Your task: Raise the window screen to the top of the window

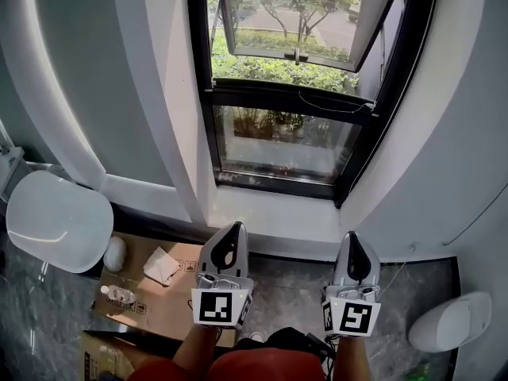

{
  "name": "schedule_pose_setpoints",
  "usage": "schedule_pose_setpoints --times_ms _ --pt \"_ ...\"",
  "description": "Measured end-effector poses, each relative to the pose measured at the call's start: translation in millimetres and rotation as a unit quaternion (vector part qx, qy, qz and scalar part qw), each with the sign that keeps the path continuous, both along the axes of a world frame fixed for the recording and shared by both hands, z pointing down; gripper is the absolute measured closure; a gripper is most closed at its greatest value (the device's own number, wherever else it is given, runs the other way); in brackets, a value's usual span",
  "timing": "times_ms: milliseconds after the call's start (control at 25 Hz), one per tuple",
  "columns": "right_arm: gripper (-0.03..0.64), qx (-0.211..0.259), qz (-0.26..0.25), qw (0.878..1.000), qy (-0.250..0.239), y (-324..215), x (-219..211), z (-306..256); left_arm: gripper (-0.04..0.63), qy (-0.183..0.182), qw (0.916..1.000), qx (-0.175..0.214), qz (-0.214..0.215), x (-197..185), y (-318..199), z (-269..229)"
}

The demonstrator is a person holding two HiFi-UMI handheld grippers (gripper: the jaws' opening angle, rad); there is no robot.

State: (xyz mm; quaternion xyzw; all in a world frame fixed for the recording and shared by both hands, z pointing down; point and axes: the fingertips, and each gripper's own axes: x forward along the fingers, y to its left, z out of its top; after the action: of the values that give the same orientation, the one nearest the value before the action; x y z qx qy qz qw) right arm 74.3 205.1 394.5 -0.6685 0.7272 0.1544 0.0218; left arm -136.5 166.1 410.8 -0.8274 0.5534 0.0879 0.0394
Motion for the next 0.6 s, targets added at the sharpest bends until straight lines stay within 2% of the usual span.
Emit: schedule_pose_setpoints --times_ms 360,600 --pt "0.606 0.016 0.002 1.0 0.015 -29 7 4 0.589 0.002 0.9999 0.013 -0.001 5 -30 1" --pt "0.606 0.017 0.001 1.0 0.022 -71 24 4 0.589 0.004 0.9998 0.018 -0.002 25 -71 -2"
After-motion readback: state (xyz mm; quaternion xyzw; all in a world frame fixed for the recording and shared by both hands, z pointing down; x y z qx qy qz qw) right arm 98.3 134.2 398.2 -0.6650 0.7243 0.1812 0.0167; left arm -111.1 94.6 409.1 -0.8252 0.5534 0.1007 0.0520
